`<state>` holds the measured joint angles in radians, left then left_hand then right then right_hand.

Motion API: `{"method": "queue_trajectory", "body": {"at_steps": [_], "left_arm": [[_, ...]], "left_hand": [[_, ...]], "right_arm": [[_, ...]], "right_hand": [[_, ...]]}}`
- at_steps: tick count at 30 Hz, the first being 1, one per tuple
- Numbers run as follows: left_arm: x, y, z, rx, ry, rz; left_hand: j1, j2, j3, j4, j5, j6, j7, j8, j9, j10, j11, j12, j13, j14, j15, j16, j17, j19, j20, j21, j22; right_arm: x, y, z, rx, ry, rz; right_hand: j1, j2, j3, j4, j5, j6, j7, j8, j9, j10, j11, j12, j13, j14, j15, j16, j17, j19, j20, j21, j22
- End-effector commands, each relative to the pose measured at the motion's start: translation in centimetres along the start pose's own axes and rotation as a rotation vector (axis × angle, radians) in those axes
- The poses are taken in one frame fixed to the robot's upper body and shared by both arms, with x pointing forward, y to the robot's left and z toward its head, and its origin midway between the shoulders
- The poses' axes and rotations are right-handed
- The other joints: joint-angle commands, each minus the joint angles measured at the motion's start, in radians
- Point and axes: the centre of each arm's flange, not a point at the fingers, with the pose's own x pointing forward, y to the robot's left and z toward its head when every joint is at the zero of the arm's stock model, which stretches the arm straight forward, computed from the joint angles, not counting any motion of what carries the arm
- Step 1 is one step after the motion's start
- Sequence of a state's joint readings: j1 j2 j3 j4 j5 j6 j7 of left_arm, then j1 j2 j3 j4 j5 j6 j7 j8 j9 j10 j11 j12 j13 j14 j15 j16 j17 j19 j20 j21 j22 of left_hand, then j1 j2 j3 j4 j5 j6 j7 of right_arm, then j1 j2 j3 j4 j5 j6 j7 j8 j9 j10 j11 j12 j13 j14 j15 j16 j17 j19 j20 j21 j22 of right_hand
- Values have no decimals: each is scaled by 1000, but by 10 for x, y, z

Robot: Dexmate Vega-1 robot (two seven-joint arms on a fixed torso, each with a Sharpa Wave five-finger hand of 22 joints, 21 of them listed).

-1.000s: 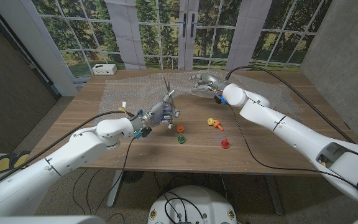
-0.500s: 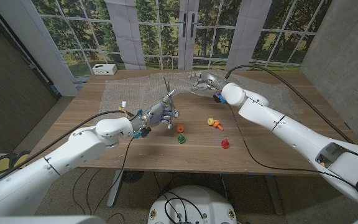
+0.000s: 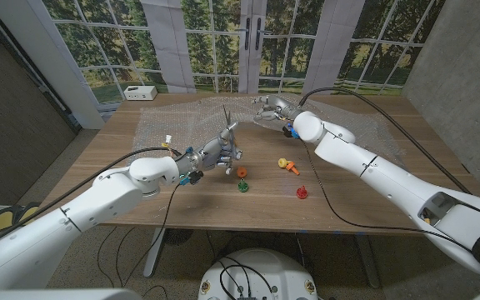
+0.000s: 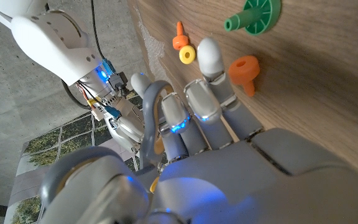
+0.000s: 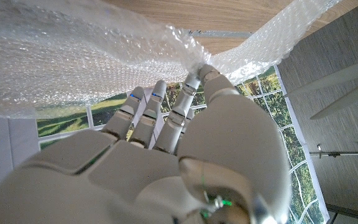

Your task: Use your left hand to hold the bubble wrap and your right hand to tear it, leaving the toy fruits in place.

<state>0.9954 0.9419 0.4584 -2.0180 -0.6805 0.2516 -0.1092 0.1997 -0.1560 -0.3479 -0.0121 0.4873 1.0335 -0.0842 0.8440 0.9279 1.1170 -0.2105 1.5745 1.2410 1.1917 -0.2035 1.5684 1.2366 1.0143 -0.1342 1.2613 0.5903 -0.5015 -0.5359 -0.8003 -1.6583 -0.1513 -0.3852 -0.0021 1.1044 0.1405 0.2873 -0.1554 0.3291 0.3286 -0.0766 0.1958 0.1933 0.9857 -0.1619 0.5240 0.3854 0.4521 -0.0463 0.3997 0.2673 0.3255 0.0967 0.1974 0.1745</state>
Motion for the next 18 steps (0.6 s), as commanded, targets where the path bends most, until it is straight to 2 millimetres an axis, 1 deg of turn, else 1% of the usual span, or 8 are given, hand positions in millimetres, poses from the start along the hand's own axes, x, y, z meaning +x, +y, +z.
{"method": "queue_trajectory", "body": {"at_steps": [1,4,7,8,13,16,17,18], "left_arm": [[0,0,-2,11,20,-23],[1,0,-3,9,23,-24],[3,-1,-3,14,29,-38],[3,-2,-3,14,29,-39],[4,-1,-3,19,30,-41],[5,-2,-2,24,29,-52],[5,-2,-2,25,29,-56],[5,-3,-1,27,28,-57]], "left_hand": [[14,-4,-1,12,-1,2,4,357,160,1,1,3,2,8,2,2,0,-3,-2,7,7],[15,-4,-1,15,-1,12,5,343,131,0,2,3,2,8,2,2,0,-3,-4,6,4],[16,-4,-1,16,-1,1,1,354,154,1,2,3,2,7,2,2,0,-2,-3,6,4],[16,-4,-1,18,-2,6,3,341,130,1,2,3,2,8,2,2,0,-3,-4,6,4],[19,-3,-1,21,-2,3,2,353,149,-1,2,3,2,6,2,2,0,-5,-3,8,7],[20,-4,-1,25,-3,6,5,347,137,-2,2,3,3,6,2,2,0,-4,-2,9,6],[20,-4,-1,25,-3,7,5,346,136,-2,2,3,3,6,2,2,0,-4,-3,8,5],[20,-4,-1,26,-3,6,6,345,134,-2,2,3,3,6,2,2,0,-3,-3,7,3]], "right_arm": [[2,1,2,19,13,-12],[2,1,2,20,12,-13],[2,1,3,21,12,-13],[2,1,3,20,12,-14],[2,1,3,19,12,-18],[1,1,3,18,13,-18],[1,1,3,19,13,-18],[1,1,3,21,13,-17]], "right_hand": [[9,-2,9,-2,10,7,0,0,2,-1,1,8,109,9,-155,-1,4,9,4,9,1],[8,-2,9,-1,12,8,0,0,2,0,0,10,110,10,-155,0,5,8,4,8,1],[7,-3,10,-1,15,9,0,-1,2,1,6,13,110,11,-154,-1,6,8,4,8,1],[6,-2,10,0,16,9,-1,-1,2,-1,2,13,111,10,-155,-2,7,9,3,8,1],[7,-3,11,-1,19,10,-2,-1,2,-5,0,14,112,11,-157,-3,8,8,3,7,1],[7,-3,11,-1,22,10,-2,-1,2,-6,0,16,112,11,-157,-2,11,8,4,7,1],[7,-3,11,-1,23,11,-2,-1,2,-5,8,16,110,11,-158,-2,12,8,3,7,1],[6,-4,12,-1,24,11,-2,-1,2,-6,7,16,110,11,-157,-3,11,8,4,7,1]]}}
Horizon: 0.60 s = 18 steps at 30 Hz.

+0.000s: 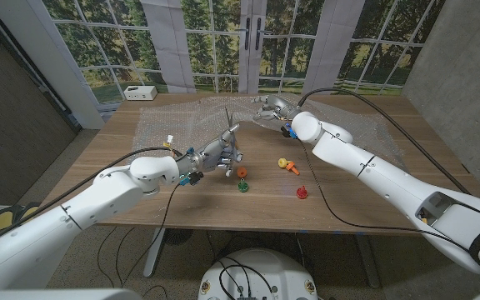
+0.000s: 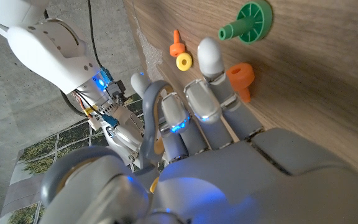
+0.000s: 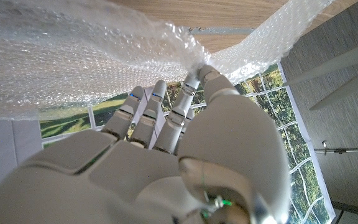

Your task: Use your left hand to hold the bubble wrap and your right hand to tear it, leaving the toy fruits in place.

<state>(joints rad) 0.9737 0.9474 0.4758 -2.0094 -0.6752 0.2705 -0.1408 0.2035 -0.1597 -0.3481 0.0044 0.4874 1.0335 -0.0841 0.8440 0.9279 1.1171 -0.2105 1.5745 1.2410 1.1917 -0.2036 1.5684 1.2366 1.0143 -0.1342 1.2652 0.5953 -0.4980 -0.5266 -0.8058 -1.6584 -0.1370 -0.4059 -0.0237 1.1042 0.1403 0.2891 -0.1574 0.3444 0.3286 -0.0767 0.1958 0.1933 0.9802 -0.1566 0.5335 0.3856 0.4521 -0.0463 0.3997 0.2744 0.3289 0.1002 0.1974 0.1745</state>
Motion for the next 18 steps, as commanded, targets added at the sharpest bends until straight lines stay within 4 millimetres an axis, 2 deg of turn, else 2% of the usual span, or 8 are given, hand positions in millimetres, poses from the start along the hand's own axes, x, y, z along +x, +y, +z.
{"method": "queue_trajectory", "body": {"at_steps": [1,3,9,15,18], "left_arm": [[3,-2,2,14,4,-28],[3,-3,2,16,3,-32],[4,-6,2,16,9,-52],[9,-11,-1,15,13,-88],[13,-13,-2,12,14,-104]], "left_hand": [[17,0,-1,10,-3,3,4,352,146,-2,2,3,2,6,2,2,0,-3,-4,3,-3],[18,0,-1,12,-3,-3,5,358,159,-1,2,4,3,6,2,2,1,-3,-3,2,-4],[20,-1,-1,15,-4,5,3,341,128,-1,1,4,3,6,2,2,1,-4,-2,5,-1],[24,-1,-1,21,-4,5,4,357,152,-2,2,4,3,7,2,2,0,-5,0,6,0],[25,-2,-1,23,-4,5,5,352,143,-3,2,4,3,7,2,2,1,-5,-3,6,-1]], "right_arm": [[0,-1,1,6,1,-5],[0,0,1,5,1,-5],[0,0,2,6,-2,-7],[-1,-1,4,4,-7,-8],[0,-1,4,8,-11,-4]], "right_hand": [[6,-4,9,1,10,11,-2,-2,2,-1,-6,8,111,11,-158,-3,6,4,0,6,1],[6,-4,9,1,11,11,-2,-2,2,-3,-3,9,111,10,-157,-3,7,3,0,6,1],[6,-5,9,1,15,11,-3,-2,2,-4,-7,11,110,11,-157,-3,10,5,-1,6,1],[6,-5,9,1,17,11,-3,-3,3,-4,-7,12,110,11,-159,-3,12,5,-1,6,2],[6,-5,10,1,19,12,-3,-3,3,-4,-5,13,108,9,-159,-5,13,5,-1,6,2]]}}
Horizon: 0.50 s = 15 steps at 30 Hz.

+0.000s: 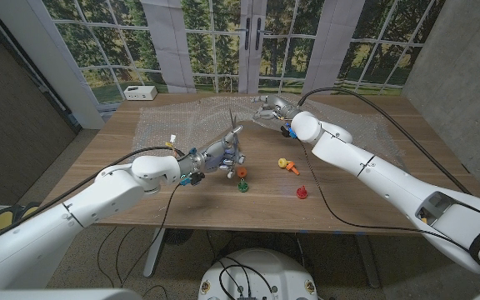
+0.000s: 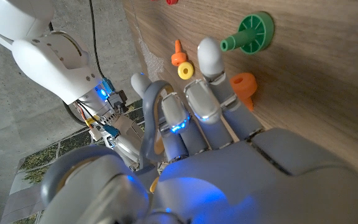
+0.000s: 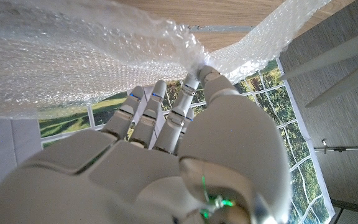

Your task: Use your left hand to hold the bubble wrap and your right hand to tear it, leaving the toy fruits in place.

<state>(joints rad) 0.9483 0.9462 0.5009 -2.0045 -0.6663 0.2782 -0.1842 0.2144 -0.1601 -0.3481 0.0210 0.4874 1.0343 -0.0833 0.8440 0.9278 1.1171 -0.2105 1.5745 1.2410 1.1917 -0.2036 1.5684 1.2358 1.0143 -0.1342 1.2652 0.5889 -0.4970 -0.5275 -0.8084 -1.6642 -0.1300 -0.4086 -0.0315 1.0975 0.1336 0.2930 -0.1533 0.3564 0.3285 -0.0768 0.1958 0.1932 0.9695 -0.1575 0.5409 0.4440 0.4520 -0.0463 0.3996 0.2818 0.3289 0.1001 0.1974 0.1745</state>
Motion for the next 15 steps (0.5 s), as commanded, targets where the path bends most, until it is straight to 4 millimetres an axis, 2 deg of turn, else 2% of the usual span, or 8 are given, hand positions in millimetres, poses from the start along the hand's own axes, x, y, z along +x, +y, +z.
{"method": "queue_trajectory", "body": {"at_steps": [1,2,6,9,12,15], "left_arm": [[9,-6,-3,-4,7,-56],[10,-6,-3,-3,6,-58],[9,-5,-3,-5,7,-51],[9,-4,-3,-6,7,-51],[10,-3,-3,-9,4,-46],[11,-3,-3,-10,1,-49]], "left_hand": [[15,-1,-1,7,-5,3,4,354,147,-3,2,4,3,7,2,2,1,-5,-4,5,3],[15,-1,-1,8,-5,10,1,345,128,-3,2,4,3,7,2,2,1,-5,-3,6,5],[18,-1,-1,14,-5,-1,4,357,153,-3,2,4,3,6,2,2,1,-6,-2,7,4],[19,-3,-2,17,-6,4,7,345,131,-3,2,4,3,7,2,2,1,-7,-1,8,6],[21,-3,-2,20,-6,2,4,352,141,-1,2,4,2,6,2,2,1,-6,-3,8,5],[29,2,1,24,-4,12,6,337,111,1,1,4,2,5,2,2,1,-7,-2,8,3]], "right_arm": [[1,-1,2,1,-6,0],[1,-1,2,-1,-6,1],[1,0,1,0,-3,3],[1,0,0,-2,0,3],[2,0,0,0,1,3],[2,0,-1,1,2,5]], "right_hand": [[12,1,6,-3,8,12,-3,-3,3,6,-2,6,49,10,-158,-5,6,4,-1,5,2],[12,1,5,-3,8,11,-5,-3,3,5,-6,6,50,10,-159,-5,6,5,-1,5,2],[11,1,5,-2,10,11,-5,-3,3,2,-7,7,49,9,-162,-6,8,3,-1,4,2],[11,1,5,-2,11,11,-5,-4,3,2,-10,8,49,8,-163,-6,10,3,-2,5,2],[10,1,5,-2,13,11,-6,-4,3,0,-5,9,47,8,-163,-8,10,2,-1,4,2],[10,0,6,-2,15,11,-6,-4,3,0,-8,10,46,10,-161,-9,10,2,-2,4,1]]}}
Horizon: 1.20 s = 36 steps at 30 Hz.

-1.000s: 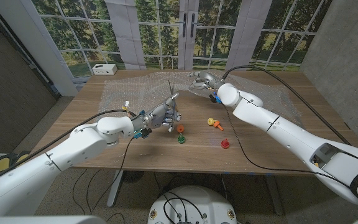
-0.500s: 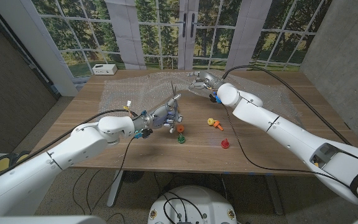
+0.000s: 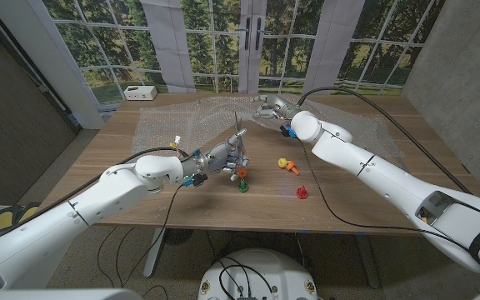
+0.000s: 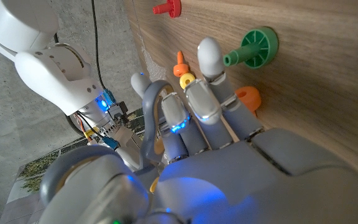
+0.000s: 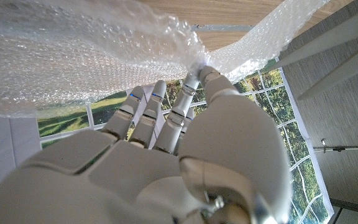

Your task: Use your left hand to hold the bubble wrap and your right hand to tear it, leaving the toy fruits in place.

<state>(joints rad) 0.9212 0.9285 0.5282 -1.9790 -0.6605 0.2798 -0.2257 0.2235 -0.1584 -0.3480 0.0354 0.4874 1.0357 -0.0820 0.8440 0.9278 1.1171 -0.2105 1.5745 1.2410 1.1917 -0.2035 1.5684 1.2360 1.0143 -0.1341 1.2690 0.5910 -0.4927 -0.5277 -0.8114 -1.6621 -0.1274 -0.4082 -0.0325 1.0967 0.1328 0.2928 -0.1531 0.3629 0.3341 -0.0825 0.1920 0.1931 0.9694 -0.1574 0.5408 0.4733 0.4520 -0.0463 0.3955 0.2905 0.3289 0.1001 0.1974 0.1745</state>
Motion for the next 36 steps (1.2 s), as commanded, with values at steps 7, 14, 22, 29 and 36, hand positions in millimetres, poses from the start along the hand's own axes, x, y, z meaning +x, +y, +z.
{"method": "queue_trajectory", "body": {"at_steps": [7,14,22,29,36], "left_arm": [[6,0,-1,-5,5,-23],[11,0,0,-9,5,-45],[13,-2,1,-11,8,-53],[15,-3,3,-3,6,-59],[16,-3,5,1,4,-63]], "left_hand": [[26,-1,-1,16,-3,9,6,341,115,0,2,3,2,5,2,1,1,-8,-2,6,2],[29,-2,-1,23,-3,3,3,350,131,0,2,3,2,6,2,2,1,-8,-3,5,0],[31,-4,-2,31,-3,5,5,350,128,-1,3,3,2,6,2,2,1,-8,-3,6,0],[35,-5,-2,39,-3,2,3,352,132,-1,2,3,2,6,2,2,1,-8,-3,7,0],[36,-5,-2,44,-3,2,4,344,119,1,2,4,2,5,2,2,1,-9,-2,7,-1]], "right_arm": [[1,-1,-3,7,1,1],[3,-4,-2,15,-7,-14],[0,-7,-3,32,-13,-17],[-2,-8,-5,37,-14,-15],[-6,-6,-7,39,-10,-8]], "right_hand": [[10,1,5,-2,12,5,0,0,3,-1,-13,13,15,7,-162,-5,7,0,-3,3,2],[10,0,4,-2,15,5,0,0,3,-3,-13,15,14,8,-162,-6,10,1,-2,3,2],[9,0,4,-2,17,5,-1,0,3,-2,-8,17,11,11,-160,-7,11,1,-1,3,2],[9,-1,5,-2,20,7,-1,0,3,0,-7,21,11,14,-159,-9,11,1,0,3,2],[7,-3,5,-2,23,9,-1,1,3,1,-9,23,7,16,-159,-11,12,1,1,3,2]]}}
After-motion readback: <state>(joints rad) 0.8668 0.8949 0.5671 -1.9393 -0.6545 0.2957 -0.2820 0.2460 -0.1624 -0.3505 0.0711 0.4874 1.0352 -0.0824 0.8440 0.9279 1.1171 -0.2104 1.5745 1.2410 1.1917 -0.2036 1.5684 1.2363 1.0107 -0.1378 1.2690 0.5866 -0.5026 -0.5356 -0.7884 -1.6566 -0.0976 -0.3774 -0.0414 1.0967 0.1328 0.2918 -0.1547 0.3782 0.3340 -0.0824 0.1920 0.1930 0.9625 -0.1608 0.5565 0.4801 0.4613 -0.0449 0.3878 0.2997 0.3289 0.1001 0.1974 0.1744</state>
